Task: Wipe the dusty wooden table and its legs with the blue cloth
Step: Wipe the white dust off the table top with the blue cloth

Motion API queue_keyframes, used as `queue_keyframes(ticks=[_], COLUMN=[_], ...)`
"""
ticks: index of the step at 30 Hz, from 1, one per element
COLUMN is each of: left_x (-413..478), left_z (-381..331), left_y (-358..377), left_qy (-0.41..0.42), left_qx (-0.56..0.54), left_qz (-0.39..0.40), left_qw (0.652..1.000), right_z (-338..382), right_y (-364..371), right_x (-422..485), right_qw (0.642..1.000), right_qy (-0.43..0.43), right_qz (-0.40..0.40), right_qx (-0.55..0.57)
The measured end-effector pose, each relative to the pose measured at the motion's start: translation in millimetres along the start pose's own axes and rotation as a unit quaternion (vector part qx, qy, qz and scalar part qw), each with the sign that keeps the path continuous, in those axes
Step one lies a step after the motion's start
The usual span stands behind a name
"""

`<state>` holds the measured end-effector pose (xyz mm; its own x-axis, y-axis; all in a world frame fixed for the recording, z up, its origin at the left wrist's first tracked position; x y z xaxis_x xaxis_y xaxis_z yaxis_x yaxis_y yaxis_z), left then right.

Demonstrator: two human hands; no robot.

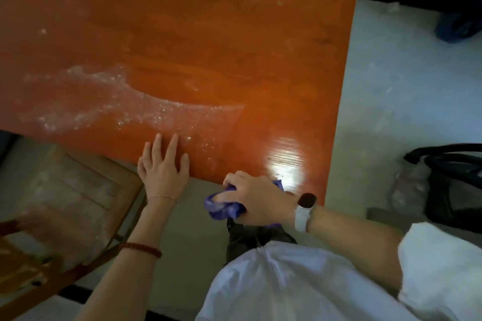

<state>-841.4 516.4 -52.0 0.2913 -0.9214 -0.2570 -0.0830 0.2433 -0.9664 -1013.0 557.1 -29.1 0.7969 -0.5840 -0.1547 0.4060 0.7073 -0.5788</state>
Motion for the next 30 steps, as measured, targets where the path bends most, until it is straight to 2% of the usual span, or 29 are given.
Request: queue_keyframes(ticks=[2, 4, 7, 9, 11, 13, 15, 17, 19, 20, 21, 22, 24, 26, 27, 29, 30], left_x=[0, -2, -4, -3, -2, 0, 5, 10, 19, 25, 31, 37, 48, 53, 54, 53, 53], left_z=[3, 3, 4, 4, 5, 8, 19, 39, 65, 80, 95, 108, 127, 134, 136, 136, 137], left_y=[1, 2, 3, 4, 5, 1, -10, -24, -29, -27, -24, -20, -13, -9, -8, -8, -8], left_qy=[0.015, 0.012, 0.005, 0.010, 0.019, 0.026, 0.030, 0.029, 0.012, -0.005, -0.023, -0.036, -0.040, -0.028, -0.022, -0.009, -0.002], left_qx=[0.012, 0.016, 0.023, 0.029, 0.034, 0.001, -0.085, -0.138, -0.097, -0.069, -0.045, -0.027, -0.007, -0.006, -0.008, -0.011, -0.012], left_qz=[-0.002, 0.003, 0.011, 0.022, 0.035, 0.034, 0.003, -0.049, -0.060, -0.045, -0.024, -0.006, 0.015, 0.015, 0.010, 0.005, 0.005], left_qw=[1.000, 1.000, 1.000, 0.999, 0.999, 0.999, 0.996, 0.989, 0.993, 0.997, 0.998, 0.999, 0.999, 0.999, 1.000, 1.000, 1.000], right_z=[-11, -36, -76, -98, -108, -91, -55, -3, 38, 43, 39, 29, -1, -29, -44, -66, -66], right_y=[-30, -82, -155, -177, -173, -149, -97, -28, 23, 29, 21, 4, -49, -103, -122, -135, -130], right_x=[5, 14, 34, 52, 71, 84, 91, 90, 79, 77, 81, 88, 104, 115, 120, 129, 134], right_qw=[0.997, 0.980, 0.923, 0.890, 0.879, 0.900, 0.944, 0.989, 0.998, 0.996, 0.996, 0.997, 0.983, 0.931, 0.899, 0.846, 0.833], right_qy=[0.030, 0.083, 0.203, 0.289, 0.338, 0.315, 0.236, 0.101, 0.012, 0.008, 0.025, 0.048, 0.109, 0.184, 0.239, 0.359, 0.391], right_qz=[-0.046, -0.175, -0.324, -0.348, -0.331, -0.292, -0.218, -0.084, 0.057, 0.087, 0.072, 0.020, -0.148, -0.316, -0.365, -0.393, -0.389], right_qx=[0.053, 0.038, -0.050, -0.055, -0.058, -0.077, -0.081, -0.069, -0.003, 0.032, 0.053, 0.058, 0.027, -0.014, -0.028, -0.033, -0.035])
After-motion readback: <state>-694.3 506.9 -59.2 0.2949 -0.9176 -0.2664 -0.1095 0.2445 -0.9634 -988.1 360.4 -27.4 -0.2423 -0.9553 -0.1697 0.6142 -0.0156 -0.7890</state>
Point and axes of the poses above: each hand's wrist, its own x-axis towards the middle knuckle, its own y-axis out of the palm, z = x × y, the point moved 7 cm from there along x, towards the middle knuckle, and after that the axes turned 13 degrees about x, right-handed, at the moved point
